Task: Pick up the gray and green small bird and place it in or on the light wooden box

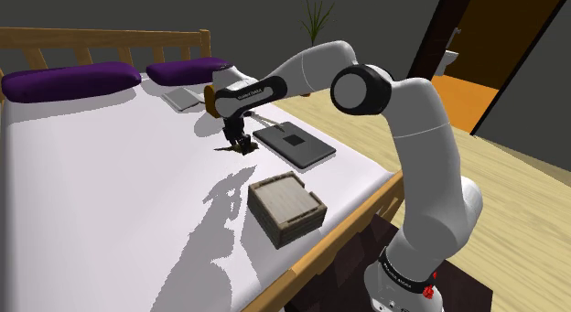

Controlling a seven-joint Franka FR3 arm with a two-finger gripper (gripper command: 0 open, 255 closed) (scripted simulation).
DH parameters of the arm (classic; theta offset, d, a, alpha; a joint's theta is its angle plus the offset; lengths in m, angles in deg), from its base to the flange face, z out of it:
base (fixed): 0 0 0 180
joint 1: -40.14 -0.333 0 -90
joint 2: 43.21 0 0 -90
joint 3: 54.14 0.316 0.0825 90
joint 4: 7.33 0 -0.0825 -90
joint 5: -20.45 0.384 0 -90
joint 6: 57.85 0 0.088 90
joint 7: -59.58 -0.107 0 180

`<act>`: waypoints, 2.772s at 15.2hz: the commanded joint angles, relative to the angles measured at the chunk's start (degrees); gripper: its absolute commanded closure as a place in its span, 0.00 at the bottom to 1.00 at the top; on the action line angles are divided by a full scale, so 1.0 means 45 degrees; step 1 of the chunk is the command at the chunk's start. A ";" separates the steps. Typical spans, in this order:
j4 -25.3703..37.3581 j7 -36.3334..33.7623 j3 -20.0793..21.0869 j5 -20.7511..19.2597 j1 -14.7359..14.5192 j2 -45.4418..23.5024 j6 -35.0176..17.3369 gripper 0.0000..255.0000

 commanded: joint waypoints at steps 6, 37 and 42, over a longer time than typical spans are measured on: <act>0.0352 0.0205 0.0092 0.0164 0.0034 0.0532 0.0860 1.00; -0.9873 -0.0080 0.1064 0.2302 0.0524 0.9548 -0.0583 1.00; -1.2414 -0.0026 0.1214 0.3194 0.0147 1.1977 -0.0801 1.00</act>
